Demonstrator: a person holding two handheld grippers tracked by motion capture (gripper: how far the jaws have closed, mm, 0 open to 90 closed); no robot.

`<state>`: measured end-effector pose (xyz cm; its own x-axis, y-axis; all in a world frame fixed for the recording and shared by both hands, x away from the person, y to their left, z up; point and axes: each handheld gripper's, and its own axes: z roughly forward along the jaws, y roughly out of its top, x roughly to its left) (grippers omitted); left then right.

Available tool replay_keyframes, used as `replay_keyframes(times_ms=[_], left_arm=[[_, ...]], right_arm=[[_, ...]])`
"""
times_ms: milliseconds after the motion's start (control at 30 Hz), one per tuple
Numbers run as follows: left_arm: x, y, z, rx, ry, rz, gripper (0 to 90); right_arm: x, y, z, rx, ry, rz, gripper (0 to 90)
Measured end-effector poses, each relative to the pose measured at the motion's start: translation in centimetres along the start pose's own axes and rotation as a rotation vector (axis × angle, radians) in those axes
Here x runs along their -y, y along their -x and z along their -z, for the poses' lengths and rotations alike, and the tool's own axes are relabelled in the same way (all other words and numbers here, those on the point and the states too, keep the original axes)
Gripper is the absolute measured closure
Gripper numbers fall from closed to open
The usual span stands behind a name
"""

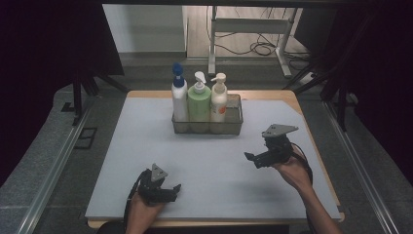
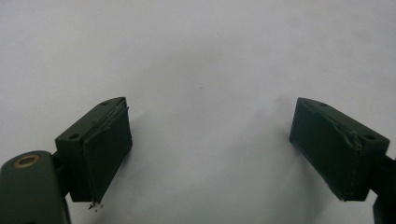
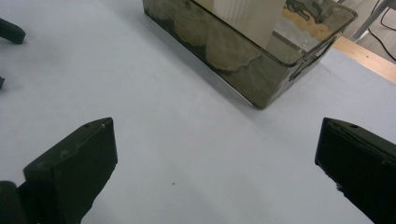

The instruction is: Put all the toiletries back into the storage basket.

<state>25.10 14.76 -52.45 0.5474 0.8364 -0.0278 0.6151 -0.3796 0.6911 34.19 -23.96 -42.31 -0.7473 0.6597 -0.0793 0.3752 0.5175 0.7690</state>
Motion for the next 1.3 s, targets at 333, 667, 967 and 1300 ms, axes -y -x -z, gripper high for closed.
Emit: replay_keyframes(times_ms=[333, 667, 967, 1300], left_arm=[[0.0, 0.0, 0.0, -0.001, 0.0, -0.002, 12.3], [0.0, 0.0, 0.0, 0.0, 0.001, 0.0, 12.4], [0.0, 0.0, 0.0, 0.0, 0.001, 0.0, 12.4], [0.0, 0.0, 0.0, 0.0, 0.001, 0.0, 12.4]], right_arm=[[2.7, -0.3, 0.9, 0.008, -0.015, -0.006, 0.0], [5.4, -0.6, 1.2, 0.02, -0.029, -0.024, 0.0], [8.1, -0.7, 0.6, 0.009, -0.044, -0.061, 0.0], [10.4, -1.1, -0.4, -0.004, -0.085, -0.081, 0.0]])
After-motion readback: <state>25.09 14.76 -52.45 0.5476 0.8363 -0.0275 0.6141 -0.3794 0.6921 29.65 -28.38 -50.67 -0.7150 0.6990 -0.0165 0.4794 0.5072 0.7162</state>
